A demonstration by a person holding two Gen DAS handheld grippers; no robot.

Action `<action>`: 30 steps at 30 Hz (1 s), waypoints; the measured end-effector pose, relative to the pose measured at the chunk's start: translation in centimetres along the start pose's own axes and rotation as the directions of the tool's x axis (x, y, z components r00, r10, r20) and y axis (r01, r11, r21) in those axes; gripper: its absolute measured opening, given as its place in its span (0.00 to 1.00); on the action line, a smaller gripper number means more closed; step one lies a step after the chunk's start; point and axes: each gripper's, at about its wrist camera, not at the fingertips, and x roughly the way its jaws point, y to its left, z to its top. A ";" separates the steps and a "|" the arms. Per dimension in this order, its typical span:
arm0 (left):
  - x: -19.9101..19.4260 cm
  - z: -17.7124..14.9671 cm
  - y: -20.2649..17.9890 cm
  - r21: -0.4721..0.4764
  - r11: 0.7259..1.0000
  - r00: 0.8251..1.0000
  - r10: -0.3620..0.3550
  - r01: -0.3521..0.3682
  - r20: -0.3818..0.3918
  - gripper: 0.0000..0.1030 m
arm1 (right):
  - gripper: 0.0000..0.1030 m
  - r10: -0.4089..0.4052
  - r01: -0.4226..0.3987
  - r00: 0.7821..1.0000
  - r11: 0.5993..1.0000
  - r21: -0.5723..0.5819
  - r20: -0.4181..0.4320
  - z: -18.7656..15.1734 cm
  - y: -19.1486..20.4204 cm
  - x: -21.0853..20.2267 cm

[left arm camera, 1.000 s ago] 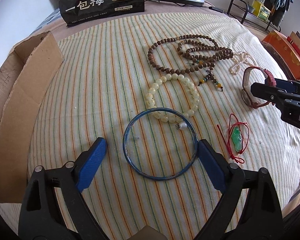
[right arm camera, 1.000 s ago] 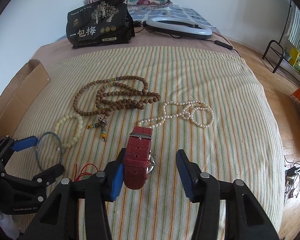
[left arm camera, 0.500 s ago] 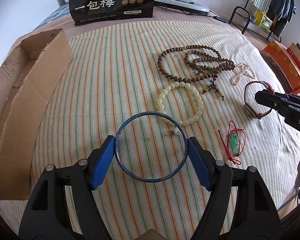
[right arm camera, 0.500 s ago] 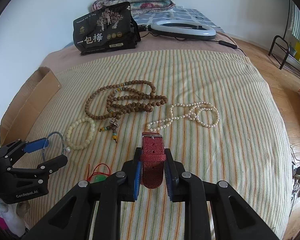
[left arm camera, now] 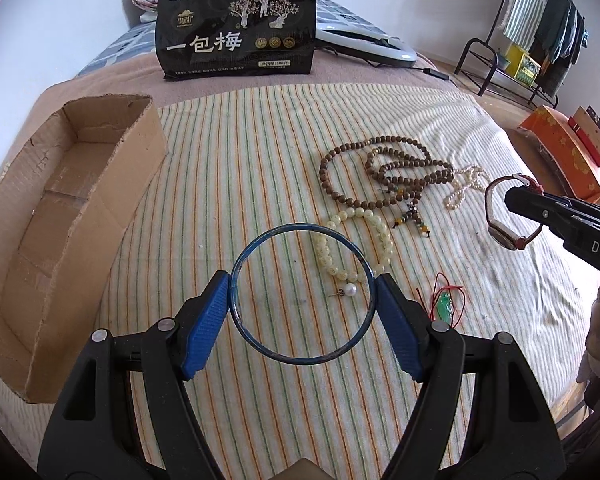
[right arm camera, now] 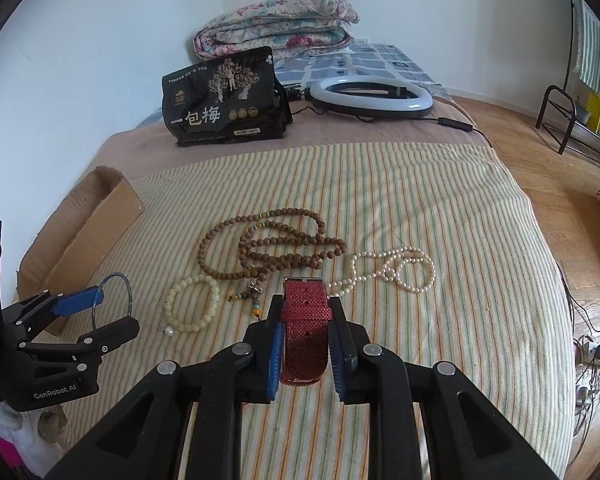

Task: Organize jewelry
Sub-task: 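Carry the blue bangle and red watch in both tools over the cardboard box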

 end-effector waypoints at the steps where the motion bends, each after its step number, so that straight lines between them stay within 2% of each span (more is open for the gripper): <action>1: -0.4 0.2 0.2 -0.003 1.000 1.000 0.001 0.000 0.011 0.73 | 0.19 0.005 -0.005 1.000 1.000 -0.001 0.011 0.3 0.4 -0.2; 14: -5.8 3.1 4.9 -0.079 0.996 0.989 0.061 -0.050 0.134 0.73 | 0.19 0.105 -0.098 0.986 0.993 -0.062 0.131 4.4 7.3 -2.4; 23: -9.2 3.7 9.9 -0.130 0.984 0.975 0.145 -0.124 0.166 0.73 | 0.19 0.188 -0.175 0.970 0.980 -0.095 0.153 6.2 12.6 -1.4; 30: -10.5 3.8 15.0 -0.217 0.961 0.965 0.210 -0.173 0.157 0.73 | 0.19 0.257 -0.242 0.955 0.963 -0.118 0.144 7.1 17.0 0.3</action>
